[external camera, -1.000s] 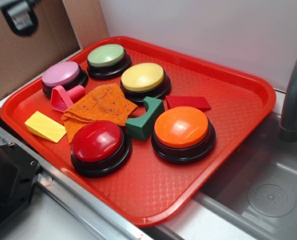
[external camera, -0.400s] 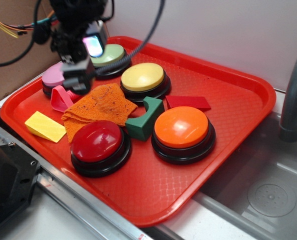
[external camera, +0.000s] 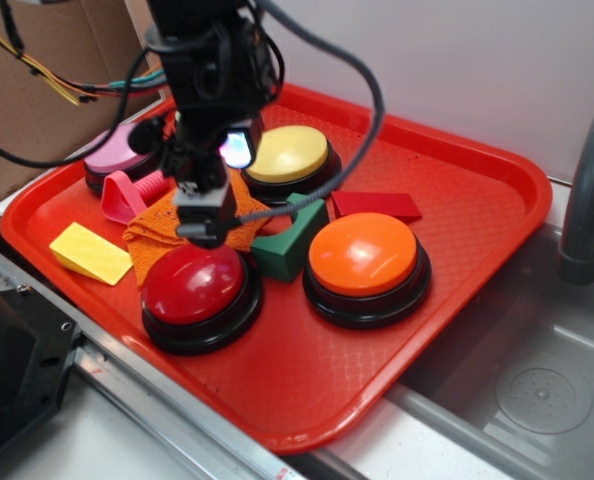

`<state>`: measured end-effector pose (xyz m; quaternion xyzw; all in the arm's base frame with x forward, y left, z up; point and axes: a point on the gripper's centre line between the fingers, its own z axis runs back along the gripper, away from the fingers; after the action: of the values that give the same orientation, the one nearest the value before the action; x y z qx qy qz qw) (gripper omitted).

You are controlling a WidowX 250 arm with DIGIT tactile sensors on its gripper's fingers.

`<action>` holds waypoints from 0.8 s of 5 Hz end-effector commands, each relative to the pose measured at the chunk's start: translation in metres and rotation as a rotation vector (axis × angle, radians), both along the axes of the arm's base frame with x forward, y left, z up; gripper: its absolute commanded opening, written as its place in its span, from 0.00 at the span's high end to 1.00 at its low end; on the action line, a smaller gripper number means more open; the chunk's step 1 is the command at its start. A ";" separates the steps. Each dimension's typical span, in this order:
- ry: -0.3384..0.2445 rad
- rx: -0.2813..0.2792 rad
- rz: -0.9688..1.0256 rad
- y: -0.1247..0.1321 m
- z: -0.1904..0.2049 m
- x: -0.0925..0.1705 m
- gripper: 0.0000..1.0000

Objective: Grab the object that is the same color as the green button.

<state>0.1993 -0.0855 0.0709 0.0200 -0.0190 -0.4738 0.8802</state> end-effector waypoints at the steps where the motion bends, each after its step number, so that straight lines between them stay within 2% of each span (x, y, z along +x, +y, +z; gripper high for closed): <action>1: -0.048 -0.024 0.006 -0.022 -0.014 0.007 0.00; 2: -0.032 -0.048 0.032 -0.028 -0.021 0.009 0.00; 4: -0.009 -0.039 0.019 -0.026 -0.037 0.011 0.00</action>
<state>0.2094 -0.1072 0.0302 0.0064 -0.0200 -0.4614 0.8869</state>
